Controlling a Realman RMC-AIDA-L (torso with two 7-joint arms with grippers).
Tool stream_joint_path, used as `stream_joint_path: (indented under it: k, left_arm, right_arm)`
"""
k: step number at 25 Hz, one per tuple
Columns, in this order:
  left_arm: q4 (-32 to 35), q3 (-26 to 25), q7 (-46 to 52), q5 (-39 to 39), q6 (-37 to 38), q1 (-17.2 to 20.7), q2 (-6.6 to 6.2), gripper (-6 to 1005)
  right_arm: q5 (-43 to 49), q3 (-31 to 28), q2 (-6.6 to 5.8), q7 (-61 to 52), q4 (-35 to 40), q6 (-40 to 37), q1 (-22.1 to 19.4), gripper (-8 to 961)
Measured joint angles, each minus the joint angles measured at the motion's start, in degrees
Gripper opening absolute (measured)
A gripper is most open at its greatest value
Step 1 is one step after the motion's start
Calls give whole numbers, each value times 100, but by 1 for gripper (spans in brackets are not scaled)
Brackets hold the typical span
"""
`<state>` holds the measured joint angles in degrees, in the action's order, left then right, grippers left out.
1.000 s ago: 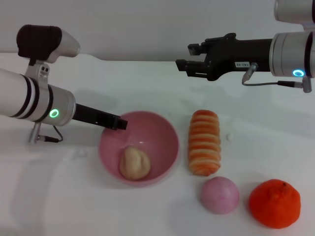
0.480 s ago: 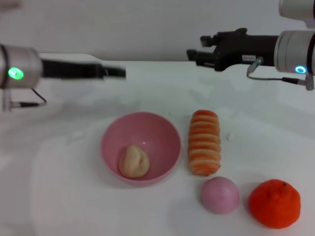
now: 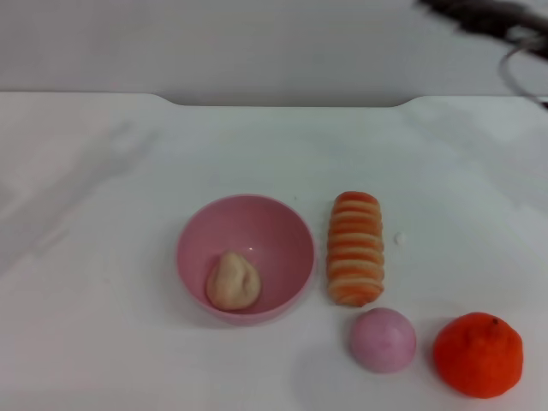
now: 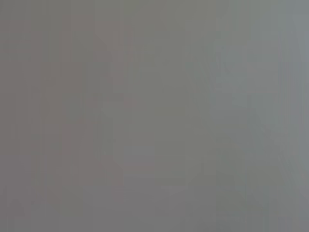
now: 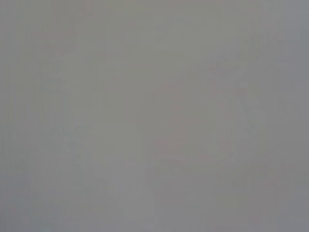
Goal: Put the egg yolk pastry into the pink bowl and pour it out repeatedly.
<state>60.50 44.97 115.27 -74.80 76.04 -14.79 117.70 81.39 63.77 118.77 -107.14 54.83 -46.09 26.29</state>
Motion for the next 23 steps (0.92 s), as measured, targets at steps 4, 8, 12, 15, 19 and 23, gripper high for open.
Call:
stream_joint_path:
  k: [4,8,12,15,19,23]
  left_arm:
    - [-529,-332,-1664,584,44,386,24,700]
    - [-1359,-421,-3841,1100,78,620,70,700]
    - [-2605,-430,-6577,1875,418,676,101,699]
    - [-3352,-435,-8055,2285,756,643,101,699]
    - [-4773,-439,-10837,3042,1392,519,107,697]
    - [-5249,-443,-11554,3258,1564,518,101,695]
  right_arm:
    - [-2281,-1115,-60,1075,-1491,-820,-18,510]
    - [-3541,-1859,-52,2516,-2600,-1697,-117,510]
    - [-4237,-2041,30,5098,-3440,-2335,-194,510]
    - [-4714,-2046,42,7105,-4319,-2773,-87,510]
    - [-5528,-2052,63,8909,-5260,-3196,68,510]
    - [-5733,-2070,65,9119,-5514,-3241,45,510]
